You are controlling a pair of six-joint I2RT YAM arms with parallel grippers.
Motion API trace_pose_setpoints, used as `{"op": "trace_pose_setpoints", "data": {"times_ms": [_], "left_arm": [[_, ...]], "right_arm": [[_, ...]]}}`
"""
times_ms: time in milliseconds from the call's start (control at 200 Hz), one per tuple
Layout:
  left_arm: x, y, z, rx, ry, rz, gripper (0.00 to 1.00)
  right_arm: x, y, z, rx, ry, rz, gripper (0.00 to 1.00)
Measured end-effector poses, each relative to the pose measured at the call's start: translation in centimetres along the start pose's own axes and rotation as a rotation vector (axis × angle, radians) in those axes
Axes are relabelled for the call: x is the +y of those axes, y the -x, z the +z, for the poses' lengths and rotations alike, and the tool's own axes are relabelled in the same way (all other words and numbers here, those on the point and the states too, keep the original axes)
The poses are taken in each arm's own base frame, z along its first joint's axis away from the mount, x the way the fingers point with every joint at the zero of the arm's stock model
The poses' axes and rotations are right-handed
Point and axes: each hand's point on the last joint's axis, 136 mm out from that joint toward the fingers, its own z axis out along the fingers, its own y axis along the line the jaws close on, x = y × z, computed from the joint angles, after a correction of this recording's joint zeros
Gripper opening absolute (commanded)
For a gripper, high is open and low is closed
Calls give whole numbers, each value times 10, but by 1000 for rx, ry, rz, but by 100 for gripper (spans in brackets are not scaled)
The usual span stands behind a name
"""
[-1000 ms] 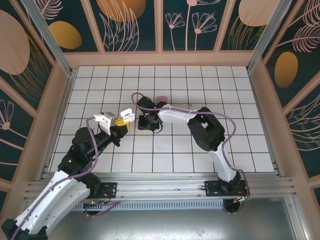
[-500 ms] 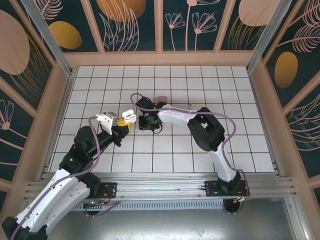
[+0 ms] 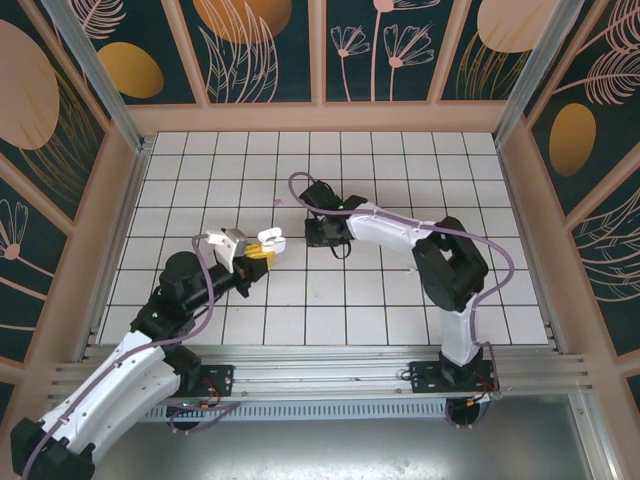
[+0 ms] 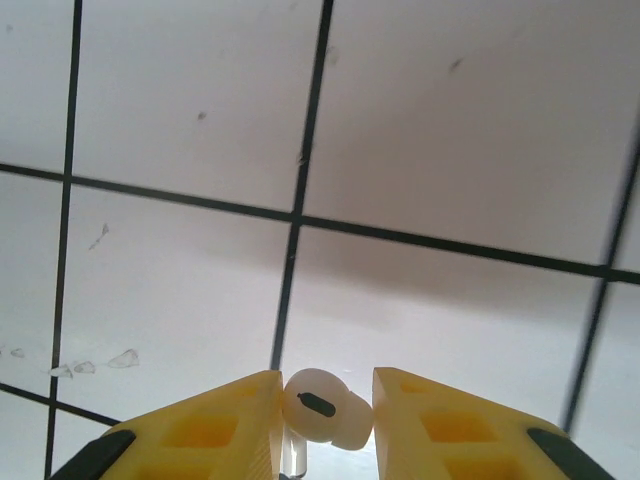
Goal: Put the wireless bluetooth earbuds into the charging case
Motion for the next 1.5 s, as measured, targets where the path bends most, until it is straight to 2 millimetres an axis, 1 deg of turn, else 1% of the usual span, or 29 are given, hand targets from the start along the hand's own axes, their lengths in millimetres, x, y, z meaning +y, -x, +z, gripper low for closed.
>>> {"op": "trace_pose_setpoints", "data": {"times_ms": [125,220,310,440,576,841,936,1006,1101,1186,1271,1501], "left_arm": [[-3,-4,4,-6,-34,10,0],[-4,-4,8,-9,-50,13,0],[-4,-2,12,-18,-55,15,0],[-1,1,18,-33,-56,4,0],[2,7,23,-66,-48,-9,0],[7,14,35,-110,-49,-34,0],[8,15,39,-120,-52,-37,0],[8,17,41,-127,-54,-37,0],[8,20,42,-139,-58,-33,0],[8,24,42,-154,-61,-28,0],[7,28,42,-171,-65,-23,0],[6,31,42,-182,-68,-23,0]], "right_arm": [[-9,7,-19,-68,-26,-19,29],[-13,15,-39,-142,-26,-28,29],[-15,24,-63,-226,-14,-31,29],[-12,38,-97,-356,31,-34,29],[0,44,-131,-484,97,-62,29],[38,53,-204,-732,267,-146,28],[50,54,-229,-812,324,-175,28],[56,52,-243,-861,361,-192,28],[64,50,-257,-909,409,-208,28],[70,48,-263,-934,453,-212,28],[75,46,-264,-942,491,-219,28],[91,40,-267,-956,582,-231,28]]}}
